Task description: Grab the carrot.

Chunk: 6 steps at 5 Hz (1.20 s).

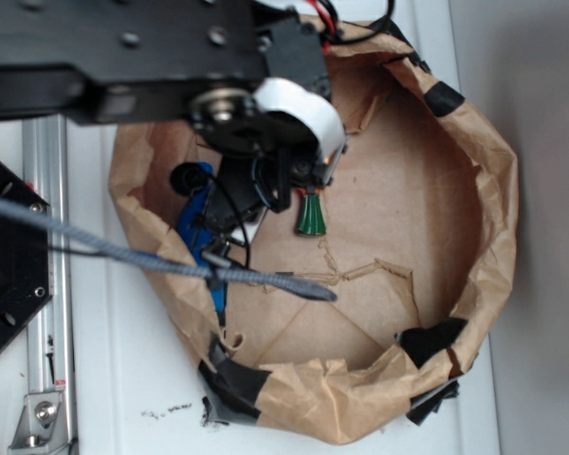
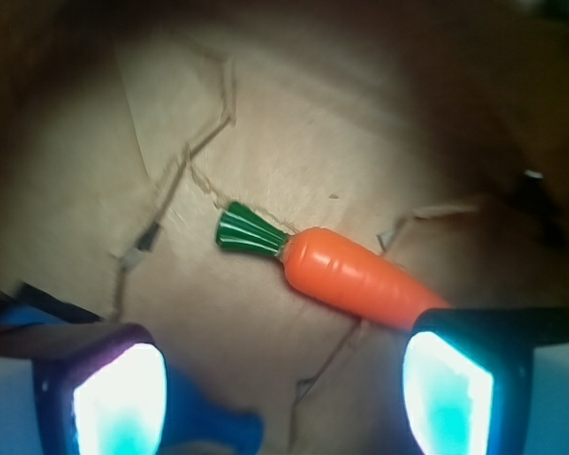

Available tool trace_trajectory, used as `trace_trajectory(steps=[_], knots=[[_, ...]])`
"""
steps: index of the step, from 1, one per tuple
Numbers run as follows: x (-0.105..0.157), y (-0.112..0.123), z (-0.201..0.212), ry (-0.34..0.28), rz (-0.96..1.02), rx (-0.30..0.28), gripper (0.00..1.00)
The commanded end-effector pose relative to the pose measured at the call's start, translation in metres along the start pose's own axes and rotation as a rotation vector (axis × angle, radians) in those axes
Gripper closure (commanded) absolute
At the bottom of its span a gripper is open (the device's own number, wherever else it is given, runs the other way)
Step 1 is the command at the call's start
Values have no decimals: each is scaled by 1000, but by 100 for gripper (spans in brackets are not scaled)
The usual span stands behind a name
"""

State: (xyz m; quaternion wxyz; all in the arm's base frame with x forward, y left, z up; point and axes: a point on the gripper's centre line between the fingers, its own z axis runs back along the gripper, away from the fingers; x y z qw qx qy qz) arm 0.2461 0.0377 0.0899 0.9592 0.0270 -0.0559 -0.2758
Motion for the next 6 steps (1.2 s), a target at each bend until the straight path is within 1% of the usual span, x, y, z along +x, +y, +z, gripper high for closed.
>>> trace_trajectory(steps=[1, 2, 3, 4, 5, 6], knots=[[11, 8, -69, 136, -174, 95, 0], [32, 25, -72, 173, -225, 166, 0], [33, 28, -83, 211, -198, 201, 100], [34, 24, -76, 188, -197, 192, 100], [38, 20, -51, 188, -190, 138, 100], [52, 17, -1, 155, -73, 112, 100]])
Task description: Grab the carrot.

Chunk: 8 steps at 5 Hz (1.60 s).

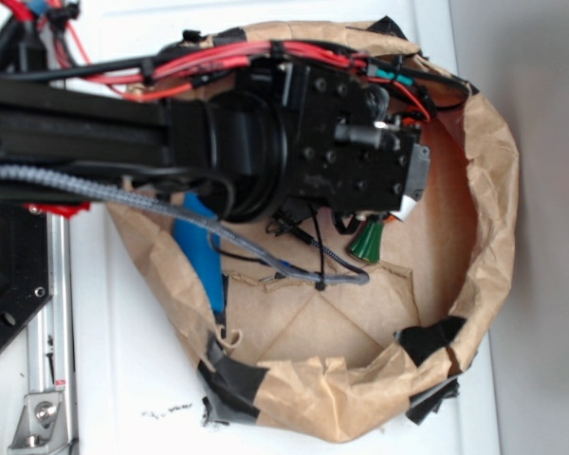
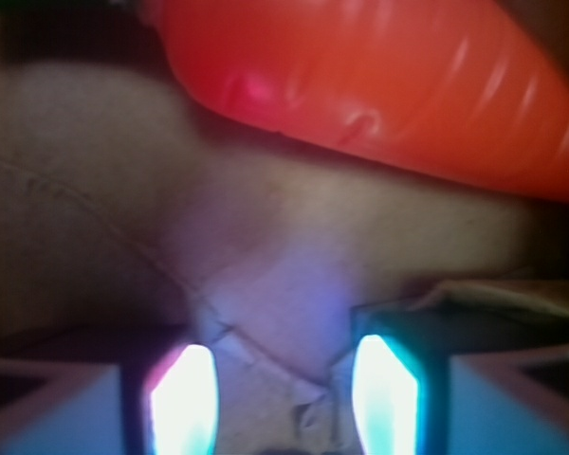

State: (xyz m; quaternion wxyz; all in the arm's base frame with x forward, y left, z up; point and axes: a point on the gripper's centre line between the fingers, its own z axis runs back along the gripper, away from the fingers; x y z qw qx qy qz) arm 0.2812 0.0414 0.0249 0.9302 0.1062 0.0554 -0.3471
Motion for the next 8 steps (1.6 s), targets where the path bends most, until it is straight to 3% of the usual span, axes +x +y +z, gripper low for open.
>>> trace_trajectory(steps=[1, 2, 3, 4, 5, 6, 7, 8], knots=[[5, 9, 125, -153, 271, 16, 100], [0, 4, 168, -189, 331, 20, 100], [-1, -5, 177, -192, 417, -19, 100], [-6, -10, 165, -236, 348, -34, 0], [-2, -10, 119, -154, 503, -68, 0], [-4, -9, 102, -209, 758, -144, 0], [2, -1, 92, -134, 1002, -203, 0], [8, 13, 68, -194, 1260, -193, 0]])
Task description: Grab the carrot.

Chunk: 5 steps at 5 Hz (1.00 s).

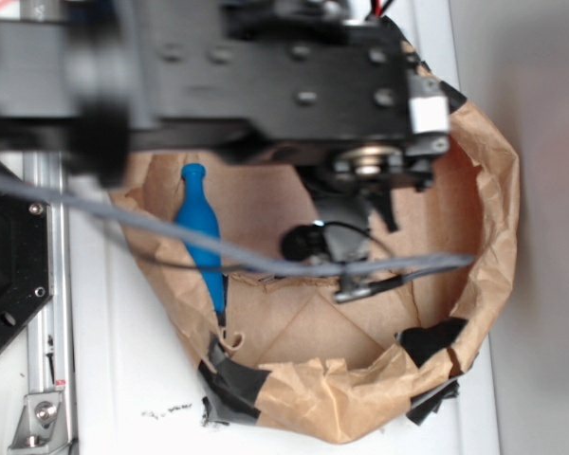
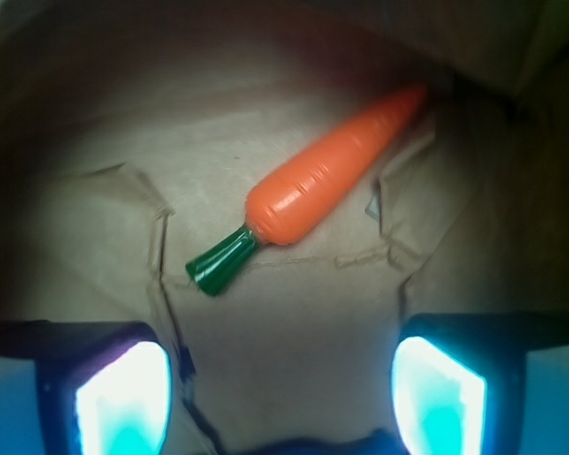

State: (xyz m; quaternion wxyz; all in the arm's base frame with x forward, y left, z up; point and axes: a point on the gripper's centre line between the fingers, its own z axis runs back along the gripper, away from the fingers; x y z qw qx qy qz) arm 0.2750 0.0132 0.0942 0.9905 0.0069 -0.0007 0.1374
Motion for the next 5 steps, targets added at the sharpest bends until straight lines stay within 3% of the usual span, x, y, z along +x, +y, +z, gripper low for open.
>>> trace_trajectory(steps=[1, 2, 3, 4, 5], knots=[[45, 14, -27, -132, 511, -14, 0], [42, 11, -49, -124, 757, 40, 0], [37, 10, -72, -50, 792, 43, 0], [30, 6, -58, -24, 719, -14, 100], [21, -1, -25, -14, 525, -52, 100]])
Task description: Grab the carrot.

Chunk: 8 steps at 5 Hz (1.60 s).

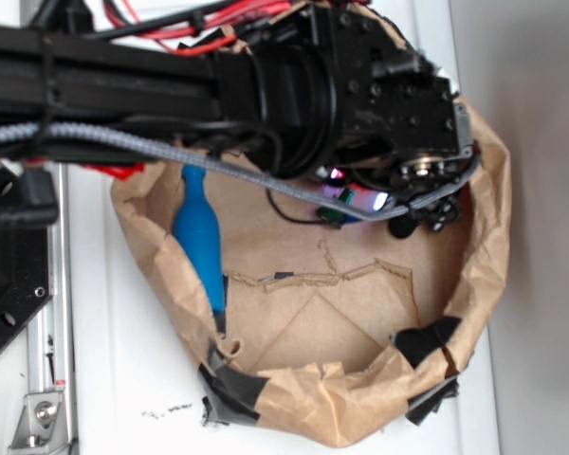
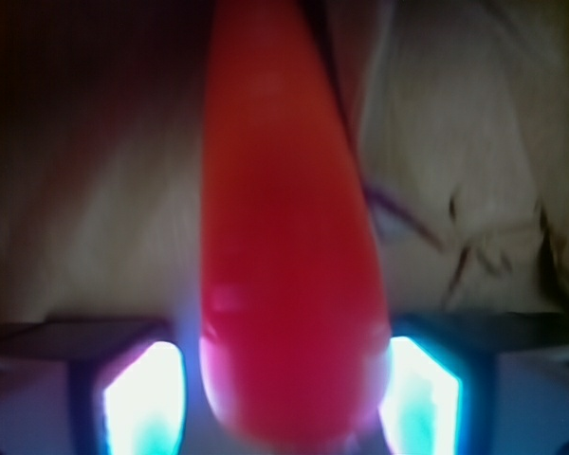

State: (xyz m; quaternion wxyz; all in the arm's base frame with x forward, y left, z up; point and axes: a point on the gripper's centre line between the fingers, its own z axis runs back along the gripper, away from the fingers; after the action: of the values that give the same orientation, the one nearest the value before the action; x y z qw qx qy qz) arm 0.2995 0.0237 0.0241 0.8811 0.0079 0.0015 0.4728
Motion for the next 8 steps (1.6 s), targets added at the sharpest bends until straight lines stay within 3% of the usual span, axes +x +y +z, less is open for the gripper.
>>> trace_trajectory(steps=[1, 2, 3, 5, 7, 8], knots=[[-21, 12, 86, -13, -425, -122, 100], [-33, 23, 115, -49, -514, -112, 100], [-34, 26, 119, -104, -419, -149, 0], [-8, 13, 61, -169, -345, -97, 0], [24, 8, 39, -206, -327, -58, 0], [34, 7, 33, -193, -313, -52, 0]])
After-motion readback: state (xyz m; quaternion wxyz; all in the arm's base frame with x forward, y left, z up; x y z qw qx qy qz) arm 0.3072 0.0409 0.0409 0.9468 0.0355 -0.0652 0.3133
